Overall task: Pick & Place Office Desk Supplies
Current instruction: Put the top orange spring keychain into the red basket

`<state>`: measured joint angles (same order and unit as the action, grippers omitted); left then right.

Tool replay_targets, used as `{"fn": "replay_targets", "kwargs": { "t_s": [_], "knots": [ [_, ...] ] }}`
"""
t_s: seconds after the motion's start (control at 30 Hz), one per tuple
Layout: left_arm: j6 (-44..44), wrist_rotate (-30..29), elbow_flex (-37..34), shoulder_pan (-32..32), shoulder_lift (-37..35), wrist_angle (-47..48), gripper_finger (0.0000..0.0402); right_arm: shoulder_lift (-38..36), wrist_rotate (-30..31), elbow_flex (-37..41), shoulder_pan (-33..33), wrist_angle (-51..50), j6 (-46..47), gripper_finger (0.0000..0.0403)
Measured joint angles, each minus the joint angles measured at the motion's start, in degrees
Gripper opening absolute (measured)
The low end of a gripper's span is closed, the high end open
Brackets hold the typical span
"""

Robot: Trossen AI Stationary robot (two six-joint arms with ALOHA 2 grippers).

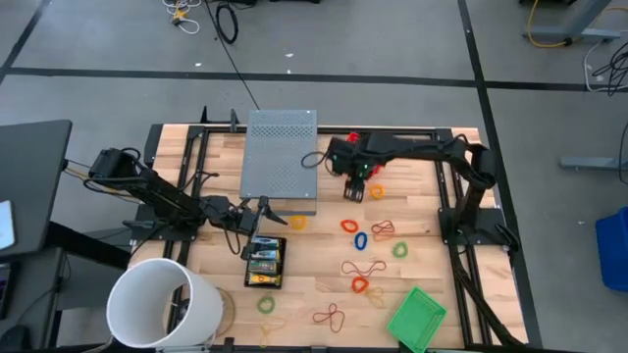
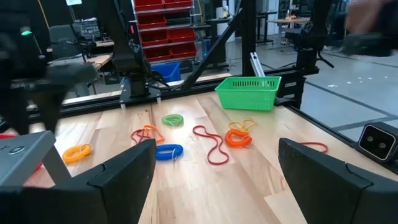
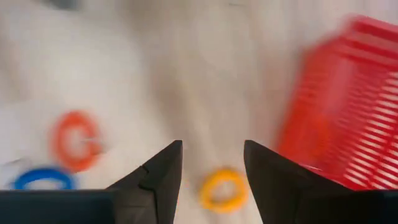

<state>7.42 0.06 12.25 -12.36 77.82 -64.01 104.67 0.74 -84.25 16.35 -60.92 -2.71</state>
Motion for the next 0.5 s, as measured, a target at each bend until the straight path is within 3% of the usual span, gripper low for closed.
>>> {"fn": "replay_targets", "kwargs": {
  "t_s": [0.13,0.5],
  "knots": [
    [0.0,0.0,0.0,0.0,0.0,0.0,0.0339,0.4,-4.5,0.0,-5.6,0.1,3.0,0.0180],
    [-0.3,1.9,0.0,0.0,0.0,-0.8,0.0339,0.8,-4.7,7.3,-14.9,8.8,6.9,0.0180]
  ]
}}
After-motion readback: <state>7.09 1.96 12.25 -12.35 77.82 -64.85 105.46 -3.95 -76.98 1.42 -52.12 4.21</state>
